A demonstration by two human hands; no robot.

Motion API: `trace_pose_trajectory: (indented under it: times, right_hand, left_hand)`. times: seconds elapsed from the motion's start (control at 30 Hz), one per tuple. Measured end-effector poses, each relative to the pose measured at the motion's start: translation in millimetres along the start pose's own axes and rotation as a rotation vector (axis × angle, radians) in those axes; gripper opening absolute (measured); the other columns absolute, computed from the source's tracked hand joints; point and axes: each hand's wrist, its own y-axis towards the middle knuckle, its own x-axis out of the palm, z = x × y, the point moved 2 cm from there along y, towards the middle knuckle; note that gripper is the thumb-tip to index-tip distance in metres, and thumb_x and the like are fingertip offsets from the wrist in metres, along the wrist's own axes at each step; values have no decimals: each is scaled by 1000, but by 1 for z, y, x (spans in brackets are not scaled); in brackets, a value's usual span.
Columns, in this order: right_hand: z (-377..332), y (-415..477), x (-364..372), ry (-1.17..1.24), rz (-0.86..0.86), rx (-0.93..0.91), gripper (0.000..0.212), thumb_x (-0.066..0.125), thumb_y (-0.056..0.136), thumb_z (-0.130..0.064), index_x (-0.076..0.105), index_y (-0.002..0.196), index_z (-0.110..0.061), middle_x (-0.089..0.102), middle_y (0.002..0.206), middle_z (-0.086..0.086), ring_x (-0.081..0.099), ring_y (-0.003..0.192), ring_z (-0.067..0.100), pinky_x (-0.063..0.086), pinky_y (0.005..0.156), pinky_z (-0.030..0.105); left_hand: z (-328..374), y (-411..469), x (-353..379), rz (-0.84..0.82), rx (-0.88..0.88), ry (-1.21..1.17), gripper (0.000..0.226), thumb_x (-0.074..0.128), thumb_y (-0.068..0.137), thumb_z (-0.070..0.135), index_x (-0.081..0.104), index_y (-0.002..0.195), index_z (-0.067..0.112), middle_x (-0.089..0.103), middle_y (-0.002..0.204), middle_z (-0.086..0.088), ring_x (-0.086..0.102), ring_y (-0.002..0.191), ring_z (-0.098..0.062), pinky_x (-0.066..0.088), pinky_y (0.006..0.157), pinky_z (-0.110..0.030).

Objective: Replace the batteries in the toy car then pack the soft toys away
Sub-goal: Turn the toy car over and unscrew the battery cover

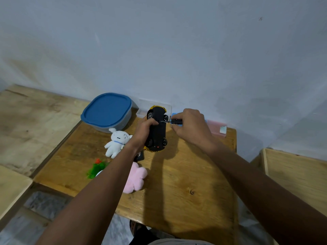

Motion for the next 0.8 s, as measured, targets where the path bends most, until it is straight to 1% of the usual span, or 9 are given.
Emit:
trace_pose_trajectory:
  times: [0.1,0.17,0.27,0.4,0.47,0.57,0.63,0.7,0.8]
  right_hand:
    - [2,4,3,-8,-42,92,52,52,92,-54,59,63,-11,54,64,5,53,71,25,33,58,32]
    - [4,6,4,5,-72,119,55,45,98,-46,50,58,-10,47,59,8,51,71,30,30,58,33]
    - [4,9,2,7,-101,71,43,54,97,-40,61,68,-8,55,65,6,49,74,26,32,63,32]
    - [9,12,-3,151,-17,34,11,78,80,-29,71,83,-22,64,83,-7,57,85,17,45,73,33]
    - [10,13,-4,212,0,36,13,81,76,-24,74,87,-26,67,85,-8,60,85,13,50,80,35]
    - [8,13,-2,204,-64,48,14,76,81,-38,73,90,-27,70,87,-4,60,90,14,51,84,34]
    - [6,13,0,202,-91,83,30,63,88,-52,73,91,-24,67,80,-1,58,89,19,49,76,33]
    - [7,14,2,186,-52,81,36,52,97,-47,73,90,-19,63,72,1,58,88,25,44,72,34]
    - [11,17,4,245,-15,80,13,59,95,-36,68,92,-26,67,78,-2,59,92,22,45,77,34]
  left_hand:
    - [-1,-2,-2,1,-17,-20,37,54,87,21,57,121,8,68,92,-12,67,77,-24,55,64,-33]
    - [0,-3,-2,8,-17,-13,38,55,85,23,57,120,9,67,90,-11,67,76,-24,54,62,-33]
    - [-1,-4,-1,20,-27,-18,21,52,91,18,58,111,12,65,90,-11,65,78,-26,54,65,-33]
    - [-3,-7,1,30,-64,-56,11,49,93,16,60,95,14,66,83,-11,62,76,-28,50,70,-35]
    - [-4,-7,3,25,-73,-79,13,49,94,16,61,94,13,67,82,-11,63,74,-28,51,70,-35]
    - [-5,-5,3,7,-90,-105,18,48,95,18,62,102,11,68,86,-12,65,75,-26,52,70,-36]
    - [-6,-5,4,-1,-93,-108,20,48,95,20,62,106,11,67,89,-13,65,77,-26,53,71,-36]
    - [-7,-5,4,-3,-91,-107,19,47,96,21,61,106,12,67,90,-13,64,80,-27,53,72,-37]
    - [-8,-6,5,-24,-104,-129,20,46,97,22,61,106,11,66,90,-13,63,81,-28,53,73,-38]
